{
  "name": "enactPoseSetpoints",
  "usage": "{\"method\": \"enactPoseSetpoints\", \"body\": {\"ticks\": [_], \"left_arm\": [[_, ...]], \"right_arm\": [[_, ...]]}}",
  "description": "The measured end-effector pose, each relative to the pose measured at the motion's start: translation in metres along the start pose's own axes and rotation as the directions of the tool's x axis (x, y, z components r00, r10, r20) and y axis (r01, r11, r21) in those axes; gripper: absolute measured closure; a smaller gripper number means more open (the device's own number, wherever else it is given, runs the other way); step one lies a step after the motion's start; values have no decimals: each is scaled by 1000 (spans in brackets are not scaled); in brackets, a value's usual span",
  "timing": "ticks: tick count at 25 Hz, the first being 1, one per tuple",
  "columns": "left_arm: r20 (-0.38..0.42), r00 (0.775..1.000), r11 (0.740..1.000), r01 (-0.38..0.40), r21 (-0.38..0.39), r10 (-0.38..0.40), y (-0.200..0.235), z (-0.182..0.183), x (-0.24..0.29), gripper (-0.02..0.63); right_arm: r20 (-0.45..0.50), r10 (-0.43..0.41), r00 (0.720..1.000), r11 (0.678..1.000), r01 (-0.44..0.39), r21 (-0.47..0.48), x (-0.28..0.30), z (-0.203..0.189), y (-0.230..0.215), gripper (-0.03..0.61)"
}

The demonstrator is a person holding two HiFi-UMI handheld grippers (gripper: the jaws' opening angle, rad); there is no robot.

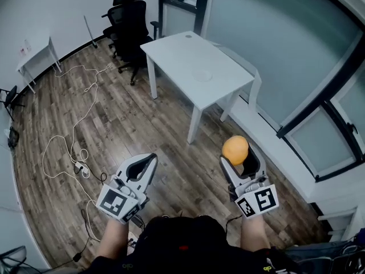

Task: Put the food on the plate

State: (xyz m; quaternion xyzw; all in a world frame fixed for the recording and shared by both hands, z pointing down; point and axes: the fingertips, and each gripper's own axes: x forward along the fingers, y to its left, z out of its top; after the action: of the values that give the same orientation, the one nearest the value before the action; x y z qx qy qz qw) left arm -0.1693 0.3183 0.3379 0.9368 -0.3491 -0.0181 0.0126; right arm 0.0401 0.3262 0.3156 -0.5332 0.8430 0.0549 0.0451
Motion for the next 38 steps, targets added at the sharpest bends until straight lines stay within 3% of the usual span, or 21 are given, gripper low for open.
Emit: {"method": "enactPoseSetpoints", "body": {"ticks": [12,18,29,35,38], "left_arm": [[-60,997,999,52,11,-52,60,-15,28,591],[-54,998,999,40,24,-39,81,-10,95,591],[-84,996,999,-23,33,26,102,-9,258,591],[-74,995,997,-68,21,69,105,-11,338,591],[-103,993,998,-52,25,55,100,-19,366,591]], "right_arm": [[-26,-37,999,999,37,-8,58,-15,-3,231],[-22,-14,1000,1000,14,8,100,-25,-63,230],[-8,72,997,995,-71,76,180,-47,-223,230],[-21,114,993,989,-111,101,199,-66,-297,231],[-24,110,994,988,-107,112,203,-76,-324,230]]}}
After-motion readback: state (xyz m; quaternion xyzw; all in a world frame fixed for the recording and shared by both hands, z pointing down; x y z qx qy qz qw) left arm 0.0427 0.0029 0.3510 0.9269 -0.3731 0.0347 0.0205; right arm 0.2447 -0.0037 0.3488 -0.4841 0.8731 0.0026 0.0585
